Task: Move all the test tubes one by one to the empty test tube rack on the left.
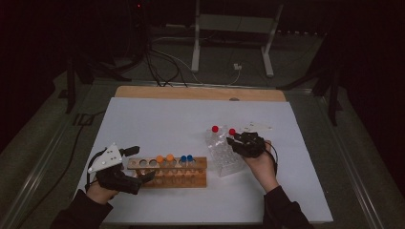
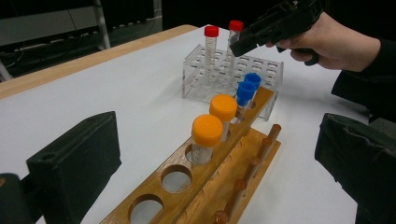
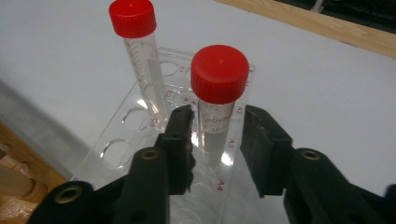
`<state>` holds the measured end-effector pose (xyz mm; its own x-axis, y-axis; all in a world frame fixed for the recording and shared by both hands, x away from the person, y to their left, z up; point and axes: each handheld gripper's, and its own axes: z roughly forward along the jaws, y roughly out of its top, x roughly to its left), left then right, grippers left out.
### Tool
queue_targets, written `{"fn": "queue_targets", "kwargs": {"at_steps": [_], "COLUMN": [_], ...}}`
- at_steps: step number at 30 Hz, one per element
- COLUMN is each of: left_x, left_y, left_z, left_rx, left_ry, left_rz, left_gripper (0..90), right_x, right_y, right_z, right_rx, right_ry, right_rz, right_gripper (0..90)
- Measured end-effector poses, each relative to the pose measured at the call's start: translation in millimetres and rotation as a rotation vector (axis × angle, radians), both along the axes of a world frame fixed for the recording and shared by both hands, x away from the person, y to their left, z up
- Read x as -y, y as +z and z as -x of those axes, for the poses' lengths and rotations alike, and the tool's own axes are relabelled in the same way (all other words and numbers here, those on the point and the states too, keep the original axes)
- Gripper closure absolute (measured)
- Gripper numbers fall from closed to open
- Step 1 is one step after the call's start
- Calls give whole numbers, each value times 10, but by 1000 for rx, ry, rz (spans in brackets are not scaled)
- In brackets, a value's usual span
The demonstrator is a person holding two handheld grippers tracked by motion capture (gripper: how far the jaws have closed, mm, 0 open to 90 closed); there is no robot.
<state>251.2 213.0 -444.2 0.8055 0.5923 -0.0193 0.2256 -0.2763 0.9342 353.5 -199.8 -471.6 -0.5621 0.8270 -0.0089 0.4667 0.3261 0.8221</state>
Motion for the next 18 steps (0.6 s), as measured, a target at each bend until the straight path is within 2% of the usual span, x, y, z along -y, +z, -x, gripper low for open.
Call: {"fn": "queue_targets", "kwargs": {"at_steps": [5, 9, 13, 18], "left_x": [-2, 1, 5, 12], "left_y": [0, -1, -4, -1], "left_z": [-2, -5, -5, 0], "left_rx": [-4, -7, -4, -5], "left_ry": [-1, -5, -1, -3], "left_rz": [0, 3, -6, -12], "left_gripper": [11, 11, 11, 11], "right_x": [-30, -52, -49, -27], "right_y": [-20, -11, 18, 130], "right_z": [-14, -12, 4, 57], "right_rx": [-3, 2, 14, 48], "right_ry": [7, 11, 6, 8], "right_rz": [9, 34, 25, 7], "right_gripper": [736, 746, 747, 747]}}
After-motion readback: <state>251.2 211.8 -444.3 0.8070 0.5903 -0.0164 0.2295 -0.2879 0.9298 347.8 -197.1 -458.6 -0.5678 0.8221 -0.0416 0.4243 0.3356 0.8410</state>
